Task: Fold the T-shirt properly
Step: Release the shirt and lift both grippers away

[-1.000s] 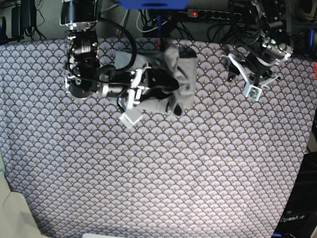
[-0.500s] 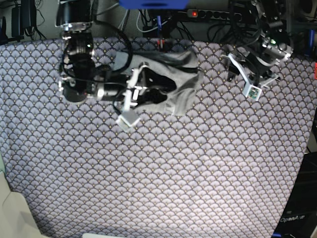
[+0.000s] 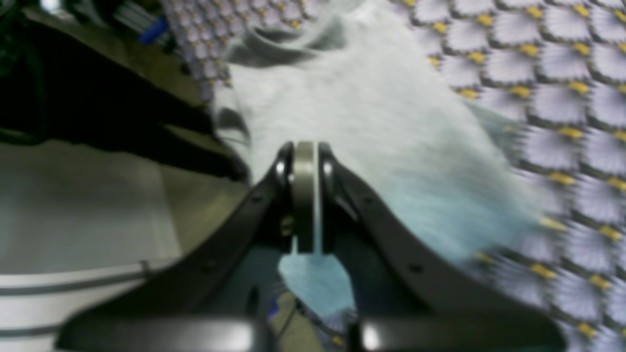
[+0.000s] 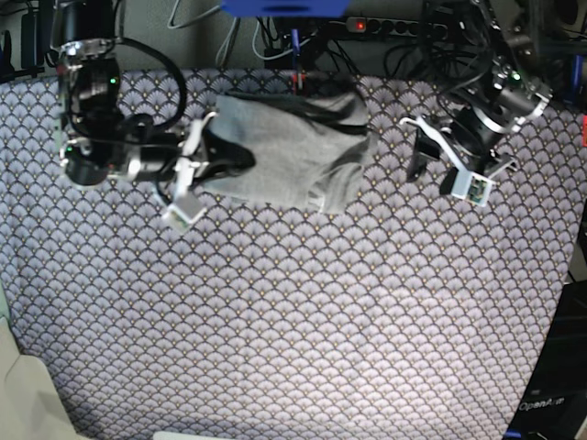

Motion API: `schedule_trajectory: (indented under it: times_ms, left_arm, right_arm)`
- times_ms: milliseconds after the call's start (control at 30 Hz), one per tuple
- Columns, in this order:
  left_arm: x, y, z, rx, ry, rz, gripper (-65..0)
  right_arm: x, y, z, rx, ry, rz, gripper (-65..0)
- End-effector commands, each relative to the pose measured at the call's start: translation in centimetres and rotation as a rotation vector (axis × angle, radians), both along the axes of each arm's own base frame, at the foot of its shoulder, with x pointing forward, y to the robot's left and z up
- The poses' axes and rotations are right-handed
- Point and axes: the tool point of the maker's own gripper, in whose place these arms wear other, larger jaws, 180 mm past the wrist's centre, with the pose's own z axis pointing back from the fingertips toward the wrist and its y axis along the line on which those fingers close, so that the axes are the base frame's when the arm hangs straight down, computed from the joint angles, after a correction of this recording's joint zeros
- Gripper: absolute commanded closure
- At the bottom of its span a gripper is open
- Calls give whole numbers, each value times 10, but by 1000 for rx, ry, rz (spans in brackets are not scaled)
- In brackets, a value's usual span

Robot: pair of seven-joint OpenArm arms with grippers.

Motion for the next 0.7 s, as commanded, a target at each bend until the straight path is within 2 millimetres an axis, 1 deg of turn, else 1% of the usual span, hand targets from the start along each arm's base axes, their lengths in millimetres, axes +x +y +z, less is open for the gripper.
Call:
schedule_trajectory:
  times_ms: [0,133,200,233,267,367,433,500,600,667]
  left_arm:
    - [3,-5,8,-4,-22,-34,-320]
    - [-9,-31,-4,36,44,-185,-320]
    - [-21,-46,-12,48,80,-263,-317]
    - [-29,-51,-17,56,97,-306,-304]
    - [-37,-56,-20,65,113,-343,-276]
    - [-50,-60,-27,98,147,-419,-184]
    - [-55,-60,-30,117,161,-454,-124]
    - [-59,-57,-34,125,175,-461,-80]
    - [-57,-55,-33,123,174,-446,-51]
    - [-57,-58,-33,119,171,-451,-36]
  right_arm:
    - [10,-13,14,-2,-56,-13,-3]
    - [22,-55,19,-94,-90,-64,-3]
    - [29,-76,24,-132,-110,-99,-3]
    - [35,-88,29,-146,-130,-124,-3]
    - [39,-97,33,-160,-144,-142,-3]
    - [45,-117,40,-188,-167,-184,-3]
    - [47,-123,44,-191,-177,-204,-3]
    - [48,-125,45,-189,-180,-213,-3]
    - [46,-124,43,-186,-172,-213,-3]
    - [45,-120,41,-170,-167,-215,-3]
